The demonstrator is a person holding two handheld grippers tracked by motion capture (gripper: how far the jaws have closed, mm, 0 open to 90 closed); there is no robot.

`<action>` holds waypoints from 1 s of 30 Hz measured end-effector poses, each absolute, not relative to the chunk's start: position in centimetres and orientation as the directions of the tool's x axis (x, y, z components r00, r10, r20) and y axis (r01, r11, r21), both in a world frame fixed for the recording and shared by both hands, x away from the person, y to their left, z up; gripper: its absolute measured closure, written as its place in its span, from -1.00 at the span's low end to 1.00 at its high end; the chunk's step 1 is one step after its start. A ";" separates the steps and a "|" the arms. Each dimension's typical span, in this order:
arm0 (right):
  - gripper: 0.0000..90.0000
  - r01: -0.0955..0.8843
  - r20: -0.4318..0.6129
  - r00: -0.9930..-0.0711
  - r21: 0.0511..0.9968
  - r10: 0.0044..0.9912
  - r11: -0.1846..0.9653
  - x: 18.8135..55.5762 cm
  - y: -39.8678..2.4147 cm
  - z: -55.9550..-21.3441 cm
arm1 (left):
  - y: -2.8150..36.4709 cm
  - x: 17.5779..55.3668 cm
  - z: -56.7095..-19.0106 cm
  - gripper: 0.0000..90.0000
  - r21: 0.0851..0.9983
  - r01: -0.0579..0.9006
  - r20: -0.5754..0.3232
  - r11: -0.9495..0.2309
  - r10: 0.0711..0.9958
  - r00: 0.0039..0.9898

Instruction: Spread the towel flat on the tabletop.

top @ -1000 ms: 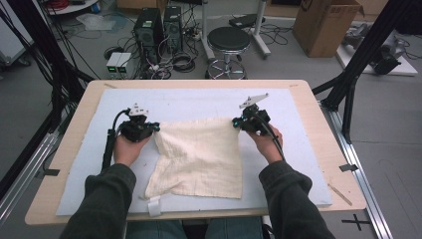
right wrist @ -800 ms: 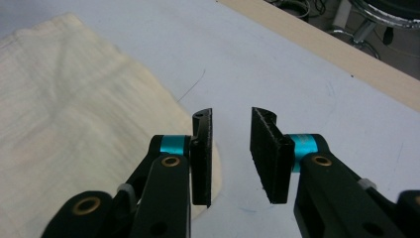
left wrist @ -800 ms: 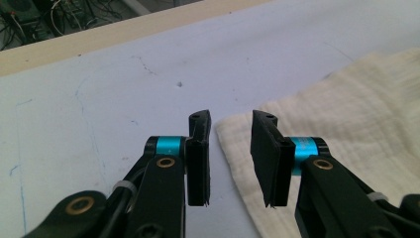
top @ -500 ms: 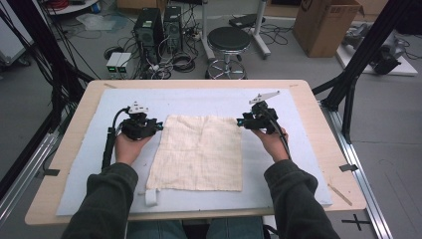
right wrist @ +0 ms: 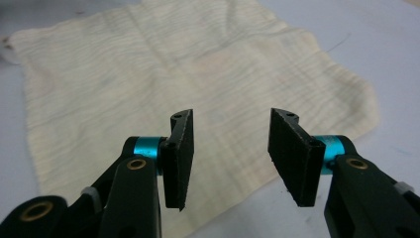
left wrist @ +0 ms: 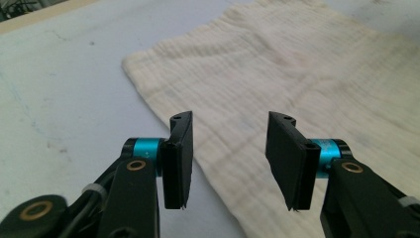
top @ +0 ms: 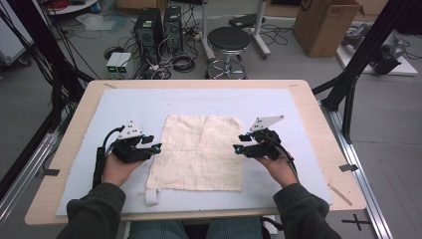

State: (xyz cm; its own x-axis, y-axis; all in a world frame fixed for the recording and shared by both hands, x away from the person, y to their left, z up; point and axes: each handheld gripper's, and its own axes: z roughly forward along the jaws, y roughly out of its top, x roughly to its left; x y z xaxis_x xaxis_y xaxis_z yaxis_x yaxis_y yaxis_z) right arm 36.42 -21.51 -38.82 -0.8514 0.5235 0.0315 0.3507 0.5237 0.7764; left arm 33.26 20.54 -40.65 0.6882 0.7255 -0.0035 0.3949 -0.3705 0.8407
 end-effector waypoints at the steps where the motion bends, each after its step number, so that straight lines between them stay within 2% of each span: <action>1: 0.16 0.341 0.028 -0.859 0.776 0.512 0.530 35.9 -21.5 -39.0 | 20.6 32.8 -40.8 0.17 0.842 0.388 -0.002 -0.375 0.717 0.697; 6: 0.14 0.296 0.025 -0.885 0.801 0.465 0.520 33.6 -21.9 -39.9 | 20.8 30.8 -41.1 0.13 0.847 0.368 0.004 -0.383 0.697 0.717; 12: 0.14 0.287 0.034 -0.905 0.784 0.424 0.550 31.5 -21.8 -41.1 | 20.8 28.9 -41.8 0.13 0.848 0.356 -0.002 -0.392 0.670 0.742; 15: 0.15 0.282 0.033 -0.913 0.771 0.407 0.570 30.8 -21.7 -41.7 | 20.8 28.3 -42.3 0.21 0.841 0.359 -0.021 -0.406 0.637 0.771; 22: 0.31 0.291 0.057 -0.930 0.718 0.363 0.632 30.1 -21.1 -43.0 | 20.7 27.9 -43.3 0.30 0.803 0.372 -0.033 -0.465 0.589 0.808; 25: 0.39 0.298 0.064 -0.933 0.690 0.354 0.659 30.1 -20.8 -43.4 | 20.4 28.1 -44.0 0.30 0.759 0.400 -0.008 -0.514 0.607 0.795; 30: 0.47 0.275 0.036 -0.939 0.680 0.343 0.680 30.0 -20.6 -43.7 | 20.6 28.2 -44.2 0.46 0.762 0.404 -0.006 -0.506 0.618 0.786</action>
